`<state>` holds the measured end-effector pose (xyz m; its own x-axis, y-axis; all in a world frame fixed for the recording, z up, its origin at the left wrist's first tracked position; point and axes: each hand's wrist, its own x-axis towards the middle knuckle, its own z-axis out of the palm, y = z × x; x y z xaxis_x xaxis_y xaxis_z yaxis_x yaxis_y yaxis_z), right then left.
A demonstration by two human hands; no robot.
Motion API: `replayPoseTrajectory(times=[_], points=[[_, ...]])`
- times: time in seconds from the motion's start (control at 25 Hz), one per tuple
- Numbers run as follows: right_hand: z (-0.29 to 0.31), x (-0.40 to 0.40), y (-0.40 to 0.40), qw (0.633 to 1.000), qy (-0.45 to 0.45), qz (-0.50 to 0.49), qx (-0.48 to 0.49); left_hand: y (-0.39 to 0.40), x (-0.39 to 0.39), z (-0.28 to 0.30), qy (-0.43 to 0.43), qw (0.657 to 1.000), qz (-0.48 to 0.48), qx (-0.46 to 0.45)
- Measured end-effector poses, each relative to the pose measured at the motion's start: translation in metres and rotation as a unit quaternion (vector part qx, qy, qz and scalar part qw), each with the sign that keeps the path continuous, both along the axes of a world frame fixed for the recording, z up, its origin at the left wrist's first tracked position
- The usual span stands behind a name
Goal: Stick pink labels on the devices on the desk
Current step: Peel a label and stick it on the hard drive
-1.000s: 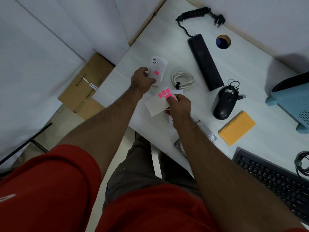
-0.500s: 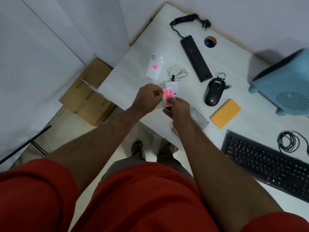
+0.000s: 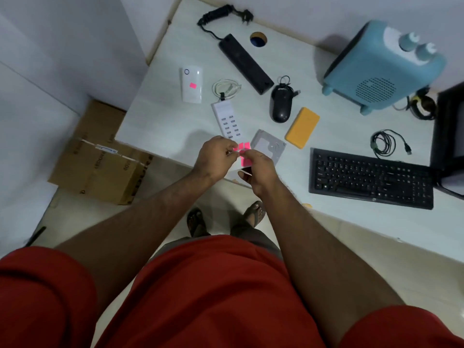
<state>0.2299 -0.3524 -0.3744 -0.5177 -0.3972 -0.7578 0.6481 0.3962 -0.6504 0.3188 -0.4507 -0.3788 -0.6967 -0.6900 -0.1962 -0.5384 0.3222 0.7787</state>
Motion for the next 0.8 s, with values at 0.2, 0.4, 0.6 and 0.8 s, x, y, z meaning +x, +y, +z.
replayPoseTrajectory(times=[0.2, 0.4, 0.6, 0.8], points=[[-0.005, -0.018, 0.029, 1.000, -0.005, -0.014, 0.008, 0.027, -0.020, 0.007, -0.002, 1.000, 0.006, 0.010], [-0.018, -0.062, 0.069, 0.999, -0.044, -0.001, -0.004, 0.068, -0.059, -0.008, -0.028, 1.000, 0.003, -0.002], [-0.028, -0.110, 0.102, 0.997, -0.043, 0.061, -0.008, 0.112, -0.100, -0.023, -0.028, 0.997, 0.070, 0.000], [-0.035, -0.136, 0.122, 0.994, -0.029, 0.109, 0.002, 0.140, -0.122, -0.032, -0.052, 0.993, 0.106, 0.004]])
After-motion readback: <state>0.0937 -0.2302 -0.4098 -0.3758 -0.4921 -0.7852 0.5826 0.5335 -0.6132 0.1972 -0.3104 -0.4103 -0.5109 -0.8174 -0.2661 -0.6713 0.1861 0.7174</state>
